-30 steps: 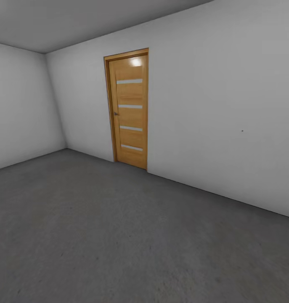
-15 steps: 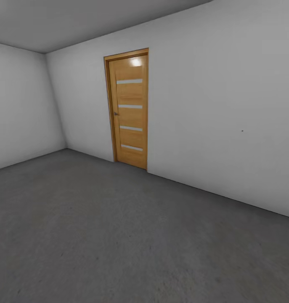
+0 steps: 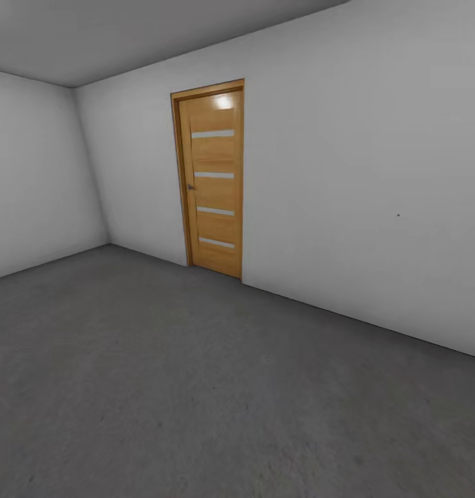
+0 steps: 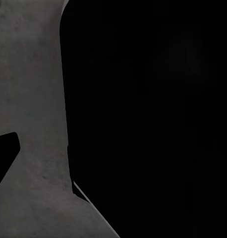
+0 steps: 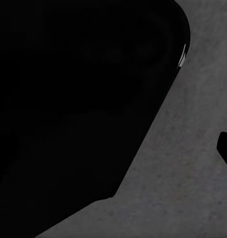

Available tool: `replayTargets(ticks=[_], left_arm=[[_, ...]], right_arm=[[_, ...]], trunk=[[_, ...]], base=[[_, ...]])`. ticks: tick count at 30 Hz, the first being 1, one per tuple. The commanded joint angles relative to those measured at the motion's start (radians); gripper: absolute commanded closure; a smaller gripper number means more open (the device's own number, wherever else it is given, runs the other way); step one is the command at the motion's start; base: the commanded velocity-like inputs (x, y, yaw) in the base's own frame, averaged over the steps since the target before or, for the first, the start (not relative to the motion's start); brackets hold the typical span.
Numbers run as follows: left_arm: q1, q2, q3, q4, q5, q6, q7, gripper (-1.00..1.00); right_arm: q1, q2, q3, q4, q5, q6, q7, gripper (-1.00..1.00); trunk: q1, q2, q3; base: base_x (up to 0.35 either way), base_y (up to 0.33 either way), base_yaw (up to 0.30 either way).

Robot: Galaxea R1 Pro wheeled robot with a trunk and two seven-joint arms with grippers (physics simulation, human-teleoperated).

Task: Move the two storage containers from the living room to the garage. In the garage, place one container on the floor and stack the other container on top of it (either order is fine).

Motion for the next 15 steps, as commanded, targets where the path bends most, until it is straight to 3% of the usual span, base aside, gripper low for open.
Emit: replayTargets(ticks=[1, 15], left_arm=[[0.0, 0.0, 0.0, 0.0, 0.001, 0.0, 0.0, -1.0], [0.0, 0.0, 0.0, 0.0, 0.001, 0.0, 0.0, -1.0]], right_arm=[[0.0, 0.0, 0.003, 0.0, 0.001, 0.0, 0.001, -1.0], [0.0, 0.0, 0.003, 0.0, 0.001, 0.0, 0.001, -1.0]], trunk=[[0.0, 0.0, -0.001], [0.0, 0.0, -0.001]], base=[[0.0, 0.0, 0.0], [0.0, 0.0, 0.0]])
